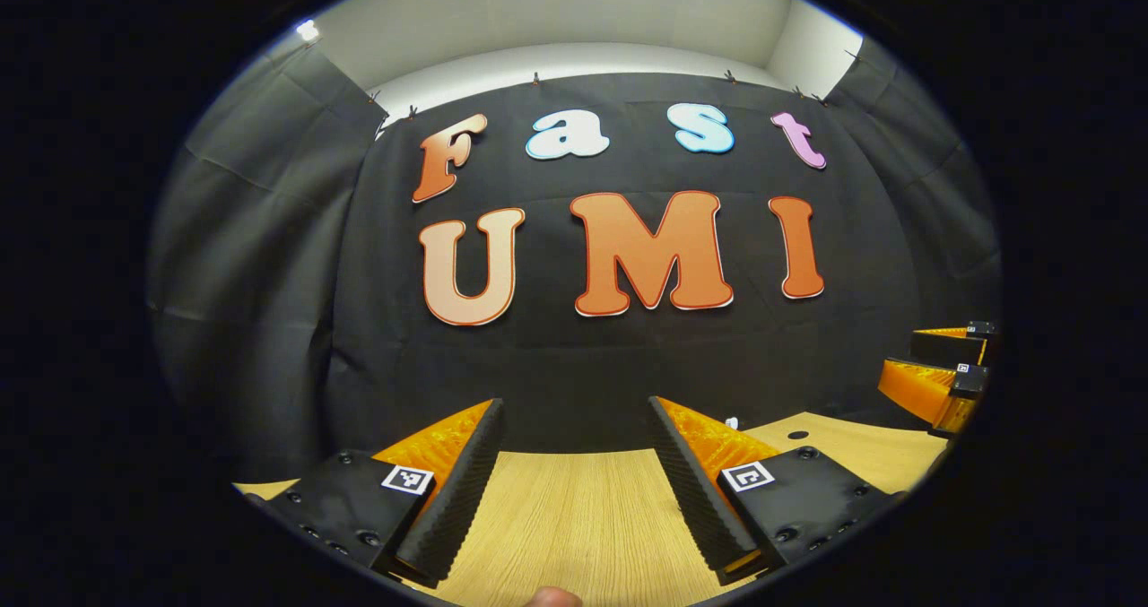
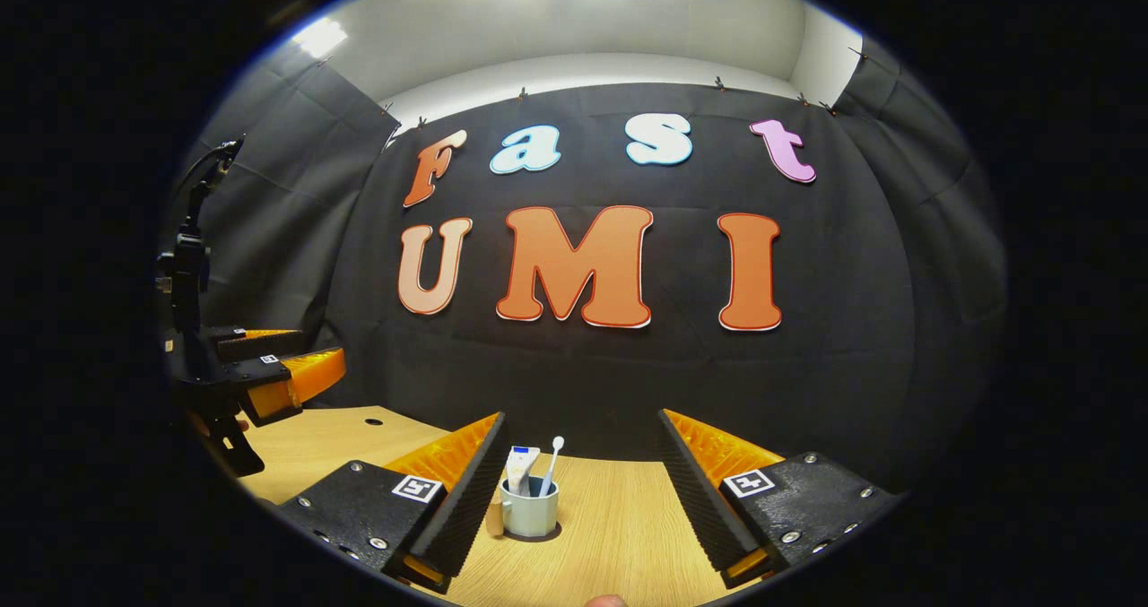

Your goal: Put the toothbrush and toothpaste on the desktop into the cup, then pick up the cup and place it on the coaster on the desktop.

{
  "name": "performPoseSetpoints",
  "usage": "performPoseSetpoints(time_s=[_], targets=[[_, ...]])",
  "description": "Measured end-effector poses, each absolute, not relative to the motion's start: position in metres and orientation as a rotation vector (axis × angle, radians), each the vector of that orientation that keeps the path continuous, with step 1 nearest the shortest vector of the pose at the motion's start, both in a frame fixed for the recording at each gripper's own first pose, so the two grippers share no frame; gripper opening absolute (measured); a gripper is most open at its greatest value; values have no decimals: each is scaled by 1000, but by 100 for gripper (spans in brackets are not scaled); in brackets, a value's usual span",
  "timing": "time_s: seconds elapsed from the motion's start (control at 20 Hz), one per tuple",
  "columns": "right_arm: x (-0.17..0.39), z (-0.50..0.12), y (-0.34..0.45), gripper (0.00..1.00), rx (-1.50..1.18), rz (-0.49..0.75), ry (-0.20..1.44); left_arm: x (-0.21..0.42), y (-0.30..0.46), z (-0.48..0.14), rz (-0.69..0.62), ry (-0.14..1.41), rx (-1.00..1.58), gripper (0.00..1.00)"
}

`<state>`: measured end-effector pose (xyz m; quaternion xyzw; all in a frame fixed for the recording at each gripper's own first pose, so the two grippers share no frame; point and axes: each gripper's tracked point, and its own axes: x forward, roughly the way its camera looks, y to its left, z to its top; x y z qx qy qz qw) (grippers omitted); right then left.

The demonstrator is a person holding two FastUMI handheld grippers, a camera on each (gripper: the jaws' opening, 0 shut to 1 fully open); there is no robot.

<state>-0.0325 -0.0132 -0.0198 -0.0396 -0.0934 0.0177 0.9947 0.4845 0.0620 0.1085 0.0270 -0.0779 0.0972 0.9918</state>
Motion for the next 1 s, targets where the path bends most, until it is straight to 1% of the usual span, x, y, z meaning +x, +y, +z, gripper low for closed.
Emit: performPoseSetpoints(time_s=[0.6,1.0], targets=[[-33,-26,-24,99,-82,23,-179,487,58,101,189,-126,43,100],[-33,-28,-26,100,-89,30,-181,488,63,104,226,-159,62,100]])
